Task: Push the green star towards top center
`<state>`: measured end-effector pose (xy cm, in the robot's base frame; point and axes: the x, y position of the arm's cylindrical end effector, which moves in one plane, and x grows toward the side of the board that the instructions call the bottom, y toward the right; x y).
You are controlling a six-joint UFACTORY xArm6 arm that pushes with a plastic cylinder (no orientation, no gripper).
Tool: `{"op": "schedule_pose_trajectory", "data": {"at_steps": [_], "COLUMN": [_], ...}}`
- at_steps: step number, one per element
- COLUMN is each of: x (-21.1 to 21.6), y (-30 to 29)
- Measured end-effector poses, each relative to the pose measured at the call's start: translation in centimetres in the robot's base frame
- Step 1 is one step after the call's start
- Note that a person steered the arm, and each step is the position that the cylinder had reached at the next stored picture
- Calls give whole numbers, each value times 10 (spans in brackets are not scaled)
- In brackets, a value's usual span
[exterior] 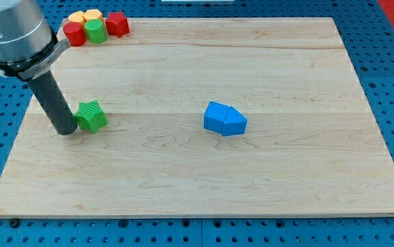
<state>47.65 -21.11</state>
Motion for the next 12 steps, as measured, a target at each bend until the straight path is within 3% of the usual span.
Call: {"op": "schedule_pose_trajectory", "data": {"at_steps": [4, 7, 9, 12], "x": [8, -48, -22, -110], "y": [31, 34, 34, 34]}}
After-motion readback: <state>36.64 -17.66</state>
